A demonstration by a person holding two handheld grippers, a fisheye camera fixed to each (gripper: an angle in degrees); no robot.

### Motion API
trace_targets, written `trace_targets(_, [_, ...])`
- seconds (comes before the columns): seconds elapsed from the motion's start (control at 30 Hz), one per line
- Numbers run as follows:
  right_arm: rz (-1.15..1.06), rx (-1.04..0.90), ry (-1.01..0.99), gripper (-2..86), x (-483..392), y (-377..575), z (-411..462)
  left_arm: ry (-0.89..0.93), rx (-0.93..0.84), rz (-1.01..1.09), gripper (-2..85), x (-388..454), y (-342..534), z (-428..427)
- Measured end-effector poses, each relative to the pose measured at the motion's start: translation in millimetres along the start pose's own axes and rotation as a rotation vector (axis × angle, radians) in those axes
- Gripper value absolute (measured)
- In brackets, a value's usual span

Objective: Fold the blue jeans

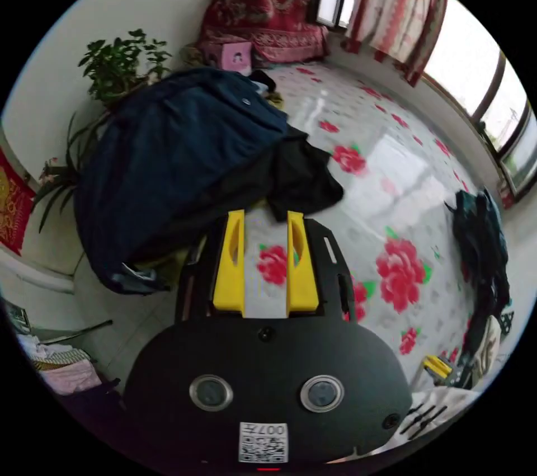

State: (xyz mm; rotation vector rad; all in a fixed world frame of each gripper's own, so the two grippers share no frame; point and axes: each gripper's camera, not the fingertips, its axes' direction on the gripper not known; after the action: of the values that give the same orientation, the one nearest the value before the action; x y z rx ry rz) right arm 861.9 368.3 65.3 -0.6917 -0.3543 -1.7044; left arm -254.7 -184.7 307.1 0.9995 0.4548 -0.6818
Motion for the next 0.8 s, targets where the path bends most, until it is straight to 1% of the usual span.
trace_targets(0.07, [-0.016,-0.033,0.036,2.9,-11,-11,1,-0.099,0.026,-0.025,11.8,-32,-31,5])
trace_targets(0.13, [-0.02,-0.069,0.062,2.5,-17,-21,1,-0.167,-0.009,-0.04,12.4,-54,-52,17])
trace_targets(0.2, [-0.011,-0.108,0.063,2.3,-18,-33,1,-0.243,-0.113,-0.064,12.5,-74,-68,41])
trace_targets(0.23, [-0.005,-0.115,0.059,2.2,-18,-36,1,-0.295,-0.244,-0.077,11.8,-87,-74,65])
trace_targets(0.27, [0.009,-0.122,0.05,2.2,-16,-39,0,-0.315,-0.276,-0.037,10.3,-91,-74,80])
trace_targets(0.3, [0.024,-0.122,0.039,2.2,-14,-40,0,-0.344,-0.26,-0.018,9.2,-90,-73,80])
trace_targets(0.37, [0.058,-0.115,0.022,2.2,-11,-41,0,-0.387,-0.245,-0.015,0.7,-87,-73,74])
trace_targets(0.4, [0.09,-0.11,0.011,2.2,-8,-41,0,-0.355,-0.221,-0.008,0.3,-87,-72,69])
trace_targets(0.47, [0.133,-0.099,-0.002,2.3,-4,-39,0,-0.242,-0.105,-0.038,-0.6,-91,-61,36])
trace_targets(0.5, [0.158,-0.09,-0.011,2.4,-2,-37,1,-0.211,-0.083,-0.045,-0.7,-93,-58,28])
trace_targets(0.63, [0.225,-0.048,-0.059,3.0,10,-28,2,0.039,0.08,-0.132,-0.9,-121,-33,-32])
trace_targets(0.73, [0.264,-0.025,-0.152,3.9,30,-19,4,0.147,0.17,-0.078,-1.0,-124,-17,-81])
trace_targets(0.8, [0.315,0.055,-0.293,4.9,52,-9,-4,0.262,0.201,0.008,-1.0,-117,-9,-104])
